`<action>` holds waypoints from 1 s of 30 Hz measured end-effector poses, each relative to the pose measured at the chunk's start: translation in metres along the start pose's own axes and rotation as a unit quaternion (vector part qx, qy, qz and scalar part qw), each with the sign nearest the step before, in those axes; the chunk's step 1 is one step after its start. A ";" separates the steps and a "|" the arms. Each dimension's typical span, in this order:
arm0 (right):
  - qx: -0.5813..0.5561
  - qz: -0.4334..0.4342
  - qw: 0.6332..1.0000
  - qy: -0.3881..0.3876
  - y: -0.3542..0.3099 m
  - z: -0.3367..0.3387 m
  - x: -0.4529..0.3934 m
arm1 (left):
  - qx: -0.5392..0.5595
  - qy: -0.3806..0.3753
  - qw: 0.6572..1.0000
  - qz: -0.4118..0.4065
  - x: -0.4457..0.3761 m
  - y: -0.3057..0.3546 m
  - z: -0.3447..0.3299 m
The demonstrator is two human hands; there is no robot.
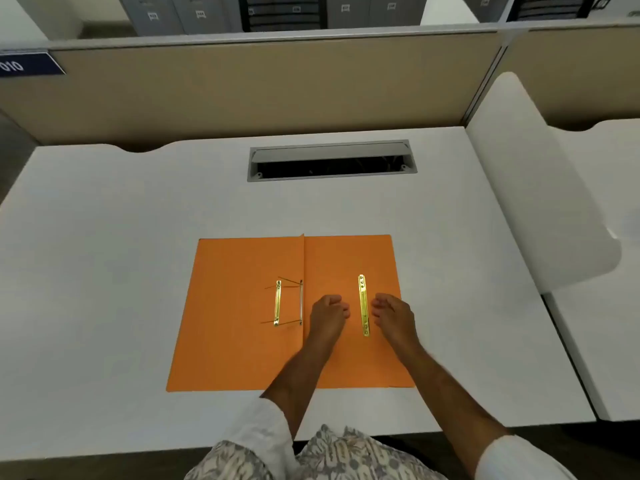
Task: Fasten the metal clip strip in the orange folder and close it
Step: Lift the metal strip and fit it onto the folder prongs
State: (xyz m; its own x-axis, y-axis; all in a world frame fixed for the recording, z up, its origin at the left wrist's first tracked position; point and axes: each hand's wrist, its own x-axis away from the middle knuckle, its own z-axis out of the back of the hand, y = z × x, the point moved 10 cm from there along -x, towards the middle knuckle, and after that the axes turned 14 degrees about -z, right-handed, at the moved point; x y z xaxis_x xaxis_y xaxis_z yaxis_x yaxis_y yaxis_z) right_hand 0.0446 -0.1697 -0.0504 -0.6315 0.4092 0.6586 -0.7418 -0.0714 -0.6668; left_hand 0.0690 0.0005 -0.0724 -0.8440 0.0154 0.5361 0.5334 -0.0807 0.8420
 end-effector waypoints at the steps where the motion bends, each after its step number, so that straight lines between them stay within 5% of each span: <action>1: -0.010 -0.006 1.000 -0.004 0.000 -0.001 -0.001 | 0.025 0.000 1.000 0.007 -0.002 -0.002 -0.002; 12: -0.064 -0.036 0.997 -0.032 0.010 -0.010 -0.005 | 0.061 -0.010 0.997 0.051 -0.004 -0.004 -0.017; 21: -0.107 -0.063 0.992 -0.037 0.025 -0.014 -0.011 | -0.191 -0.040 0.978 -0.080 -0.020 0.020 -0.029; 26: -0.089 -0.049 0.995 -0.026 0.019 -0.014 -0.006 | -0.144 -0.071 0.984 -0.071 -0.019 0.020 -0.017; 30: -0.106 -0.033 0.988 -0.109 -0.003 -0.038 0.005 | -0.115 -0.079 0.985 -0.104 -0.016 0.025 0.013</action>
State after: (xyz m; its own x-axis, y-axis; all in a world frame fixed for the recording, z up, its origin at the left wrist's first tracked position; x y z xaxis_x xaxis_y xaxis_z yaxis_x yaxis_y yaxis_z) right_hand 0.0527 -0.1326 -0.0587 -0.6345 0.2000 0.7466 -0.7333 0.1496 -0.6632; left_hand 0.0971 0.0109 -0.0591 -0.9044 0.2095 0.3718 0.3082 -0.2820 0.9086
